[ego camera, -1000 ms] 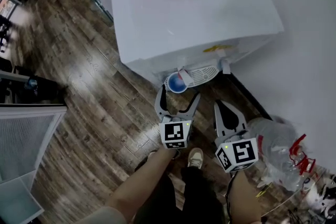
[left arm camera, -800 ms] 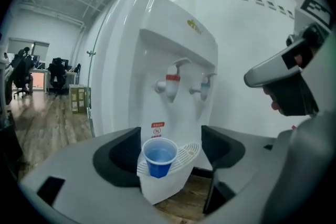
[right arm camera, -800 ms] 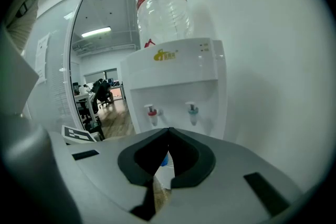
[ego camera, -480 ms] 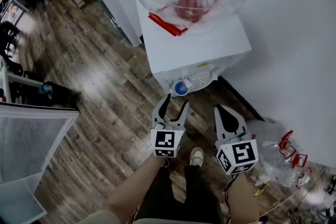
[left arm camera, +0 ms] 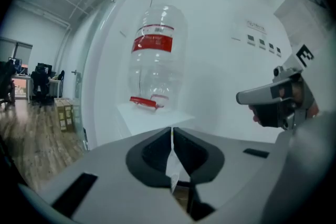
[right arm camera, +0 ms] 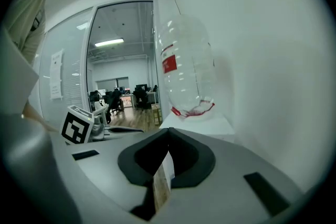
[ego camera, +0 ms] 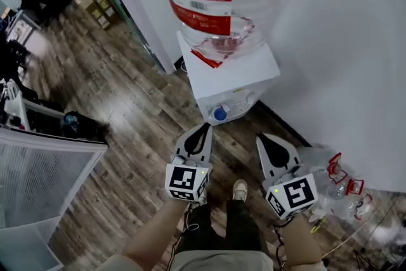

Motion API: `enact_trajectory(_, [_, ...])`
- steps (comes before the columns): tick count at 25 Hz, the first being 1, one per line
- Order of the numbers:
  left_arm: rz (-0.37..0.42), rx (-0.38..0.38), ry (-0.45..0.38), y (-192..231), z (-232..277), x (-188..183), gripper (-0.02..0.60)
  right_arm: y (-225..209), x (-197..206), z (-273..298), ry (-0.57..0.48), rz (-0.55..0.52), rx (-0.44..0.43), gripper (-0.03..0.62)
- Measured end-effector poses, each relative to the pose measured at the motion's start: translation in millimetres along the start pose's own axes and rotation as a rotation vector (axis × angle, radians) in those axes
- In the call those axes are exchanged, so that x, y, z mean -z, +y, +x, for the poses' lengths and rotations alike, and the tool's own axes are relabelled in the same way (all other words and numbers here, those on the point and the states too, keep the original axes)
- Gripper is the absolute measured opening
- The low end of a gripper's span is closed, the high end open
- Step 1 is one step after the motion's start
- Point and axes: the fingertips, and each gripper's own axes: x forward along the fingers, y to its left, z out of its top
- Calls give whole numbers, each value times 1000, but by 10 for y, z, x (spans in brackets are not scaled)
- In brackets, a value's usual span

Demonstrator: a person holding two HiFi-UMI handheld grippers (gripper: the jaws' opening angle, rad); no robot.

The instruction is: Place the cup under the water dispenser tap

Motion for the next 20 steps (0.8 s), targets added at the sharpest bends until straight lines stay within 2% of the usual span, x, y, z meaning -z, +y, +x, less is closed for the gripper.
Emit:
enact_trajectory(7, [81,18,-79,-107,-673,-1020,6,271,-874,-440,-14,-98,24,6])
enact_trajectory(13, [130,13,-98,-131,-1099,-1617,6,496,-1628,-793,-124,-171,28,6])
enact_trajectory(18, [158,27,-116,-260,-1449,-2058,6,700,-1988,-1108,-166,-198,25,6])
enact_trajectory(20, [191,37,-132,-347,-1585,-2259,6,780,-2102,-1248,-183,-206,11,6])
